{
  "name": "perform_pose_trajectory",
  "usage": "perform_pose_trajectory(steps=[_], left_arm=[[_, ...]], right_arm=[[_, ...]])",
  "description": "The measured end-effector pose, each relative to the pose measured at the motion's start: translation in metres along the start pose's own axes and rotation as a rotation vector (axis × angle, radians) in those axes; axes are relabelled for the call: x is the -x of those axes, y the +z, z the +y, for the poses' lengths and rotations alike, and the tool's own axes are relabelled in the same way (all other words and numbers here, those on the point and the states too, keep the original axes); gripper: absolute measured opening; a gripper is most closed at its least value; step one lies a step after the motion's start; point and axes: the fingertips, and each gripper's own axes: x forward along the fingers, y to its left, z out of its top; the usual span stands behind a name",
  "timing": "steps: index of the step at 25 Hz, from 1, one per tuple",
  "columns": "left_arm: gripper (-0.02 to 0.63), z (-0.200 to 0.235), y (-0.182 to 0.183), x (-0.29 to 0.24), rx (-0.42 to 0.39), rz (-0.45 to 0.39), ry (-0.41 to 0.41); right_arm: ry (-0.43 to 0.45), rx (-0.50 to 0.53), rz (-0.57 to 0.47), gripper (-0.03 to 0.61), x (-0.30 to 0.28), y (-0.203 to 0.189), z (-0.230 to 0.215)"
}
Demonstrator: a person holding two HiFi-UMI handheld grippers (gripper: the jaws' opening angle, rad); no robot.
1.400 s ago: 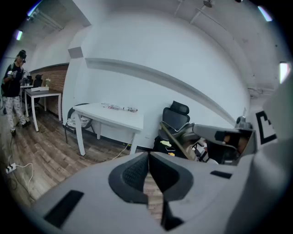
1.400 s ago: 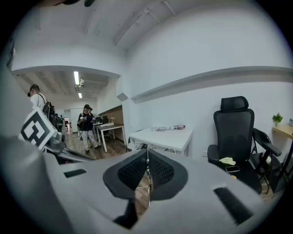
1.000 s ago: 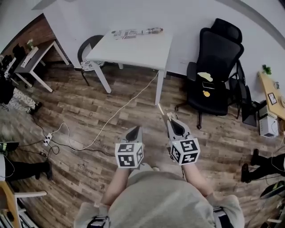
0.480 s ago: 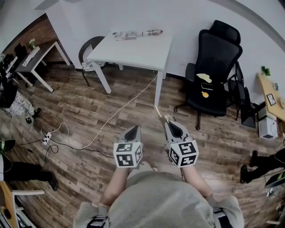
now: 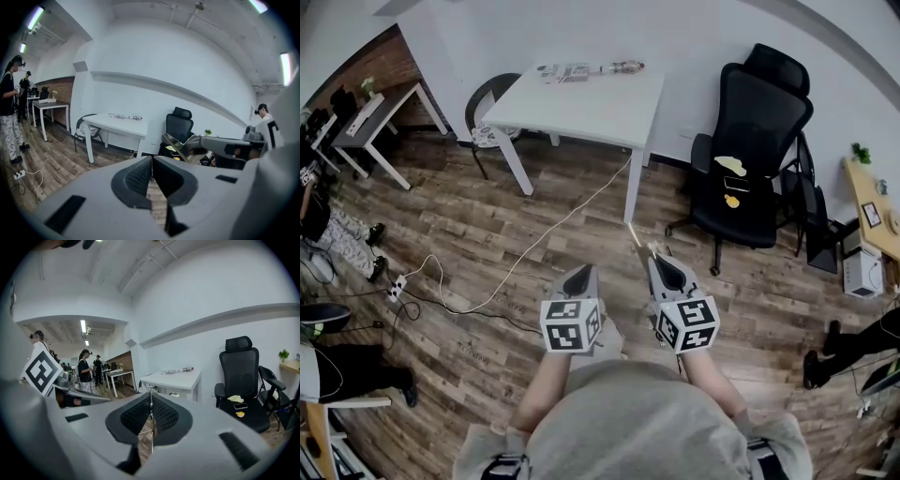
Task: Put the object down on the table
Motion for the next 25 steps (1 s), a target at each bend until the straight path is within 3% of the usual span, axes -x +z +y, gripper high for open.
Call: perform_pose_trajectory(steps=[11, 25], left_arm=[[0.011, 0.032, 0.022, -0.058, 0.015, 0.009, 0.011], [0.011, 0.089, 0.103, -0.167, 0.002, 0.025, -0.012]], right_arm=[[0.012, -0.003, 0.006, 0.012, -0.065, 0.011, -0.024], [0.001, -0.007, 0.009, 0.012, -0.200, 0.062, -0.071]])
